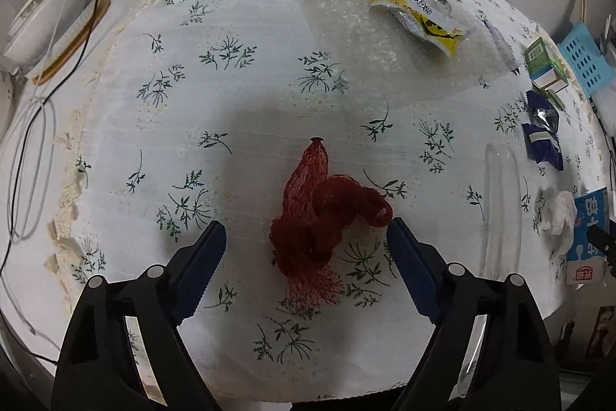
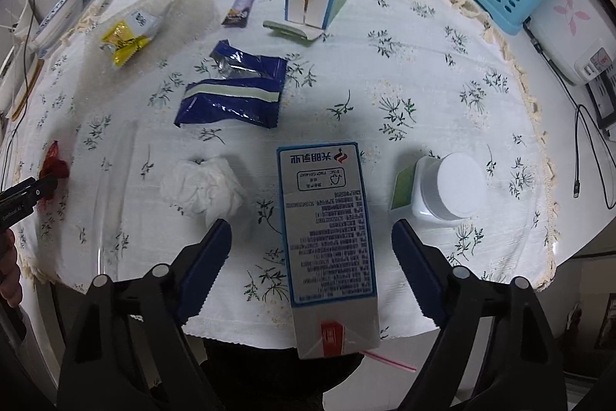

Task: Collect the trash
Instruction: 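Grasp the red mesh bag with the left gripper while the right gripper grasps the blue-white milk carton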

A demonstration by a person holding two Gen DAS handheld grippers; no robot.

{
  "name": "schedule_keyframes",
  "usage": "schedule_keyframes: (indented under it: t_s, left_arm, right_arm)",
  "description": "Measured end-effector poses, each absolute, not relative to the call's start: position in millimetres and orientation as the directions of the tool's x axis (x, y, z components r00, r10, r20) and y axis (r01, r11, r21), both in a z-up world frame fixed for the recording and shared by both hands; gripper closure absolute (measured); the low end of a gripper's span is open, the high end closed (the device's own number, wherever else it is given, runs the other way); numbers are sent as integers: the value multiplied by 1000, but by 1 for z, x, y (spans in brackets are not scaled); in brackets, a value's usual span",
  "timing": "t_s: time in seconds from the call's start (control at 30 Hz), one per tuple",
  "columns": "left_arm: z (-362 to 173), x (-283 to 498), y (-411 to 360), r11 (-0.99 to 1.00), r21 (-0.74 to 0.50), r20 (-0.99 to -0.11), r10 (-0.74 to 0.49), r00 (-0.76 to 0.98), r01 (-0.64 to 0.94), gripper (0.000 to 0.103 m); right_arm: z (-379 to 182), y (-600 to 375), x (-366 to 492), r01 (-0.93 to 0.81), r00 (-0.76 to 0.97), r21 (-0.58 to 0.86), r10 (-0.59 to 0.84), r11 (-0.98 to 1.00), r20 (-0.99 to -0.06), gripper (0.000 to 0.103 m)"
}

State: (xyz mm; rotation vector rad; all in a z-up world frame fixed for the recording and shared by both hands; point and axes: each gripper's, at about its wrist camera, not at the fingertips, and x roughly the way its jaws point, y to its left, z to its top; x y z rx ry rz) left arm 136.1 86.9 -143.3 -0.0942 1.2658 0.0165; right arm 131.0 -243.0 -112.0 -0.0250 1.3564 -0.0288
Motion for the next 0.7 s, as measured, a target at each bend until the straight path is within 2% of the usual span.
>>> schedule_keyframes:
  t_s: [0.23,0.4,0.43,0.5,0.53,0.57,0.7]
  left_arm:
    - [-149,145,88,996,-70,-955,-54,290,-47,30]
    - [-147,148,89,996,-83,-955,-67,288,-42,51]
    - [-147,148,90,996,-78,-956,-61,286,-47,56]
    - [-146,148,91,996,-68,-957,-48,286,-58,65]
    - [-146,147,92,996,-66,-956,-45,289,-63,74]
    - [-145,146,94,996,-68,-956,-46,289,-65,79]
    - [-144,145,97,994,-85,-956,-63,285,-63,84]
  right_arm:
    - [-123,-244,137,47,166,-27,-35,999,-986,35]
    - [-129,-244,138,73,137,-33,-43,997,-990,48]
    - [-131,-245,139,76,134,-33,-43,997,-990,49]
    - [-133,-245,138,78,129,-49,-59,996,-990,59]
    - [-133,-245,138,78,128,-54,-63,996,-990,62]
    - [-133,-245,138,82,130,-51,-62,995,-990,62]
    - [-131,-245,137,92,137,-49,-61,995,-989,63]
